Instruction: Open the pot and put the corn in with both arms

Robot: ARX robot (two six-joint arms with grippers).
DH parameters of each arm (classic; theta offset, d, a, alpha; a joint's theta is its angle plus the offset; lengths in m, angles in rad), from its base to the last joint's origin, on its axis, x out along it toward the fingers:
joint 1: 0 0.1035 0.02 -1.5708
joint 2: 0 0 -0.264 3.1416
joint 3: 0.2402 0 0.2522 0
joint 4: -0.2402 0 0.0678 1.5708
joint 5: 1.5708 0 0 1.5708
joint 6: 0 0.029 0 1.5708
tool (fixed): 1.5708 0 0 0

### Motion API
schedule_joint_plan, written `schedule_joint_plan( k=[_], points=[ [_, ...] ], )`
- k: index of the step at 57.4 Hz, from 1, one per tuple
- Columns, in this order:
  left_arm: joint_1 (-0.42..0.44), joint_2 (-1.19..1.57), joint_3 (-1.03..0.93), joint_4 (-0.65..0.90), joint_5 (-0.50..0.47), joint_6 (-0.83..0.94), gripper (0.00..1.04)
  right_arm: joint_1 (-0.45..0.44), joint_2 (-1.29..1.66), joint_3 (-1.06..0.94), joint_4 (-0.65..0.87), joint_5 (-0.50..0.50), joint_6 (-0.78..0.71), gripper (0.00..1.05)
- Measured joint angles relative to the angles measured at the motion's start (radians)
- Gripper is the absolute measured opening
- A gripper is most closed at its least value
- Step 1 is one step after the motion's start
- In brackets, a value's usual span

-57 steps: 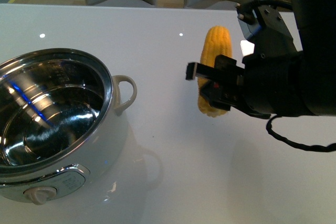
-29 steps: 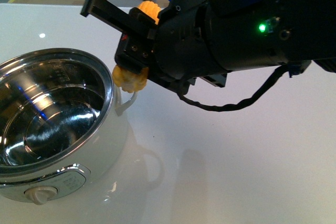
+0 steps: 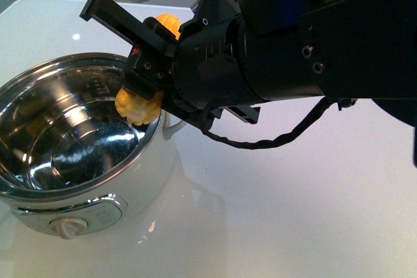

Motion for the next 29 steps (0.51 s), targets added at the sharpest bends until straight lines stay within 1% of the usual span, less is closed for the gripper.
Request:
schedule_joint_plan(
  k=[6, 13, 22, 29],
  points=[
    [0.000, 0.000, 0.000, 0.000, 0.000, 0.000, 0.98, 0.006, 0.014, 0.017, 0.000, -0.015, 0.003, 0.23],
    [0.000, 0.000, 0.000, 0.000, 0.000, 0.000, 0.98, 0.012, 0.045, 0.039, 0.021, -0.035, 0.051, 0.23],
    [0.000, 0.000, 0.000, 0.000, 0.000, 0.000, 0.98, 0.006, 0.069, 0.039, 0.160, -0.042, 0.195, 0.23],
    [0.000, 0.000, 0.000, 0.000, 0.000, 0.000, 0.98, 0.003, 0.084, 0.039, 0.195, -0.046, 0.265, 0.23]
  ],
)
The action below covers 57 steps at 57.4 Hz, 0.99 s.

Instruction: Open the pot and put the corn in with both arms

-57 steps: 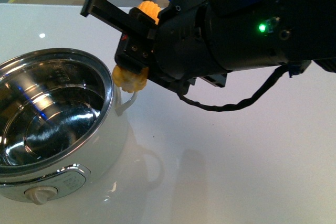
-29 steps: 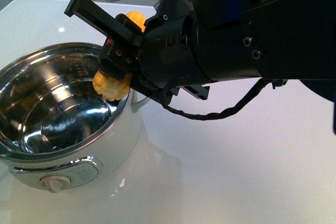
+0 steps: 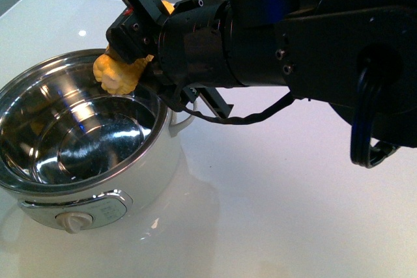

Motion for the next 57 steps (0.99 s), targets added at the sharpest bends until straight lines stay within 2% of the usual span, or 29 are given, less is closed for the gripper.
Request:
schedule_joint_plan(
  k=[20, 40, 45, 50, 57],
  points=[
    [0.000, 0.000, 0.000, 0.000, 0.000, 0.000, 0.98, 0.000, 0.059, -0.001, -0.033, -0.055, 0.008, 0.23],
    [0.000, 0.000, 0.000, 0.000, 0.000, 0.000, 0.98, 0.003, 0.059, 0.000, -0.118, -0.091, -0.112, 0.23],
    [0.000, 0.000, 0.000, 0.000, 0.000, 0.000, 0.98, 0.004, 0.059, 0.002, -0.132, -0.095, -0.132, 0.29],
    [0.000, 0.000, 0.000, 0.000, 0.000, 0.000, 0.98, 0.005, 0.059, 0.005, -0.143, -0.101, -0.149, 0.48],
    [0.000, 0.000, 0.000, 0.000, 0.000, 0.000, 0.98, 0.006, 0.061, 0.006, -0.151, -0.106, -0.153, 0.65]
  ],
)
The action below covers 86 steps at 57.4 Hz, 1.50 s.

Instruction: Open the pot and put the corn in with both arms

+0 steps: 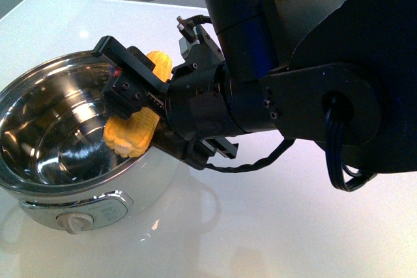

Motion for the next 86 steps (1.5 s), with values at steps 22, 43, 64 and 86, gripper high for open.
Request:
schedule_joint_plan(
  k=[22, 43, 64, 86],
  points=[
    [0.000, 0.000, 0.000, 0.000, 0.000, 0.000, 0.98, 0.002, -0.002, 0.006, 0.014, -0.013, -0.006, 0.96],
    [0.000, 0.000, 0.000, 0.000, 0.000, 0.000, 0.98, -0.116, -0.090, -0.187, 0.249, 0.093, 0.149, 0.96],
    [0.000, 0.000, 0.000, 0.000, 0.000, 0.000, 0.98, -0.412, -0.449, -0.415, 0.117, 0.235, 0.050, 0.96],
    [0.000, 0.000, 0.000, 0.000, 0.000, 0.000, 0.98, -0.567, -1.062, -0.672, -0.217, 0.547, -0.428, 0.96]
  ],
)
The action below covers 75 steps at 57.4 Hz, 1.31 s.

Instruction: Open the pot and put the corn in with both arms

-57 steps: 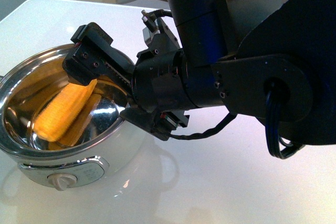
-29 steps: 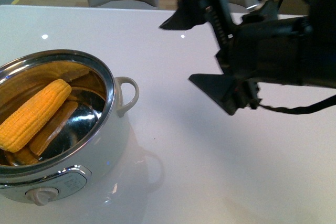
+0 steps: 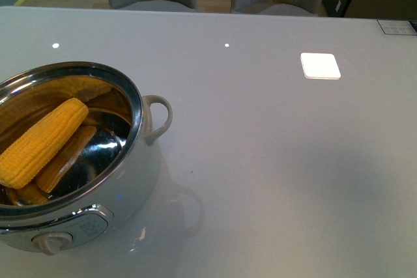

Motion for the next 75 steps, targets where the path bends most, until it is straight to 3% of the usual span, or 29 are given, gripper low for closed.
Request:
schedule_joint_plan(
  k=[9, 17, 22, 28, 36, 50, 75],
  points=[
    [0.000, 0.000, 0.000, 0.000, 0.000, 0.000, 0.98, -0.008, -0.281, -0.015, -0.173, 0.096, -0.128, 0.96],
    [0.000, 0.000, 0.000, 0.000, 0.000, 0.000, 0.98, -0.021, -0.348, -0.024, -0.174, 0.092, -0.178, 0.94],
    [0.000, 0.000, 0.000, 0.000, 0.000, 0.000, 0.98, -0.040, -0.373, -0.132, 0.101, 0.031, -0.315, 0.81],
    [0.000, 0.000, 0.000, 0.000, 0.000, 0.000, 0.98, -0.059, -0.412, -0.205, 0.253, 0.010, -0.440, 0.65],
    [0.000, 0.000, 0.000, 0.000, 0.000, 0.000, 0.98, -0.135, -0.477, -0.244, 0.254, -0.085, -0.502, 0.42],
    [0.000, 0.000, 0.000, 0.000, 0.000, 0.000, 0.98, -0.165, -0.570, -0.297, 0.208, -0.093, -0.524, 0.02],
    [0.000, 0.000, 0.000, 0.000, 0.000, 0.000, 0.98, -0.166, -0.717, -0.354, 0.134, -0.094, -0.529, 0.02]
  ],
)
